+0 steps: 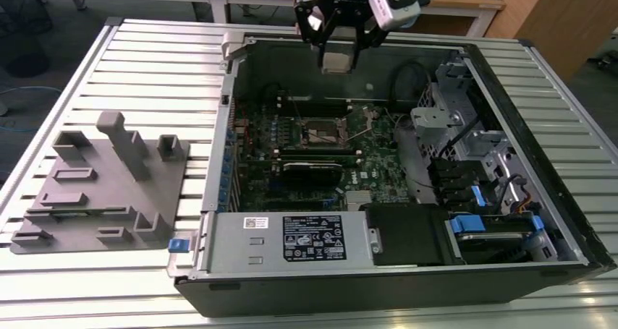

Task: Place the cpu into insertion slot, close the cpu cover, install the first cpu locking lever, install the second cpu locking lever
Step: 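Place the cpu into insertion slot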

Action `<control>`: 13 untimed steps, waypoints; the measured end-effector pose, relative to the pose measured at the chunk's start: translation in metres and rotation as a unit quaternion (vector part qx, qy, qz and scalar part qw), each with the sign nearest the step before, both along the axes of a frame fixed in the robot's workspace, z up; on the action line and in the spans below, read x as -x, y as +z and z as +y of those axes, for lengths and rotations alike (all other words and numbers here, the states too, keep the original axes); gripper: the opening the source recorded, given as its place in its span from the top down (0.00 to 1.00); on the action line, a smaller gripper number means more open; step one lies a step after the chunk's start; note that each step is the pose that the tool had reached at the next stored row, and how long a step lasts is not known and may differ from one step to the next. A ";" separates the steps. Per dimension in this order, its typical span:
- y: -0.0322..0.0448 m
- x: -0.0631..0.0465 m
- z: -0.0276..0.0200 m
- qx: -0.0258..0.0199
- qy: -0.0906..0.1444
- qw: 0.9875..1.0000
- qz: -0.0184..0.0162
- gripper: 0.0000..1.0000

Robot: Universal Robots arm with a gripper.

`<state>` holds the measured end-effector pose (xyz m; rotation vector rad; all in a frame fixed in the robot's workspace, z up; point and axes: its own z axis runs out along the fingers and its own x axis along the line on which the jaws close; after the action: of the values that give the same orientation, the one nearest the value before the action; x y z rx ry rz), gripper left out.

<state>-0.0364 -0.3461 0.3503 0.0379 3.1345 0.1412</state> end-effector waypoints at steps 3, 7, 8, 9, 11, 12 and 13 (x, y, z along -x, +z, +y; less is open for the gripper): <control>-0.0034 0.000 0.0000 0.000 0.000 1.000 -0.004 0.46; -0.0076 0.001 0.0000 0.000 0.000 1.000 -0.006 0.46; -0.0096 0.001 0.0000 0.000 0.000 1.000 -0.007 0.46; -0.0114 0.001 0.0000 0.000 0.000 1.000 -0.007 0.46; -0.0150 0.001 0.0000 0.000 0.000 1.000 -0.007 0.46; -0.0168 0.002 0.0000 0.000 0.000 1.000 -0.007 0.46; -0.0186 0.002 -0.0001 0.000 0.000 1.000 -0.008 0.46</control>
<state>-0.0383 -0.3461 0.3317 0.0366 3.1195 0.1407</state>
